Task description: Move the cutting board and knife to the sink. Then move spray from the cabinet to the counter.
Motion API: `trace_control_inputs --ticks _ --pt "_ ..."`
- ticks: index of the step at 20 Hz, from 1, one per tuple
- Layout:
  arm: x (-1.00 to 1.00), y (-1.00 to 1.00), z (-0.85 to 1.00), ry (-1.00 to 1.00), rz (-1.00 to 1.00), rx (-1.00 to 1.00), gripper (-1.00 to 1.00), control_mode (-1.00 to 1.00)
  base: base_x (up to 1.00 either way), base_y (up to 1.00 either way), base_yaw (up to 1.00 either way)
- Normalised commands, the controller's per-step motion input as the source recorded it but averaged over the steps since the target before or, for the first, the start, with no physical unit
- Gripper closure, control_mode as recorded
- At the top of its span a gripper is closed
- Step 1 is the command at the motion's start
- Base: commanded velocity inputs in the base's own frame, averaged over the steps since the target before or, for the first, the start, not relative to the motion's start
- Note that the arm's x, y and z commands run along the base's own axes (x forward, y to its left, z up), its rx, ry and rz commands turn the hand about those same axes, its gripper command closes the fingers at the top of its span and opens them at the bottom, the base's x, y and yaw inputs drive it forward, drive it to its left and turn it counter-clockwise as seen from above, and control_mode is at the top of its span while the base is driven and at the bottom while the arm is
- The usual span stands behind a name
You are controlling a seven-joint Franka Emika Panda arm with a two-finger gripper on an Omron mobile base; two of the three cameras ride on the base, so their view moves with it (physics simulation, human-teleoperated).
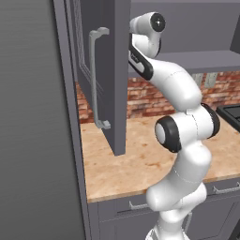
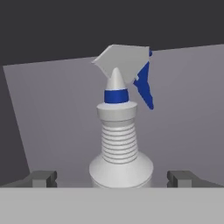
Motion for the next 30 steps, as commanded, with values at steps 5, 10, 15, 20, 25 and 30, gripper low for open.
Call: trace_control_inputs --ticks 5,10,15,20,25,30 --pt "0.15 0.0 0.0 0.0 0.0 0.0 -1.0 -1.0 0.0 0.0 0.0" --pt "0.14 0.0 0.0 0.0 0.0 0.0 -1.0 -1.0 0.0 0.0 0.0" --pt "0.16 0.02 0.0 0.0 0.0 0.0 -1.0 -1.0 0.0 0.0 0.0" --pt "0.18 0.01 0.0 0.0 0.0 0.0 -1.0 -1.0 0.0 0.0 0.0" --pt "0.17 0.03 0.0 0.0 0.0 0.0 -1.0 -1.0 0.0 0.0 0.0" --pt "0.17 0.04 0.0 0.0 0.0 0.0 -1.0 -1.0 0.0 0.0 0.0"
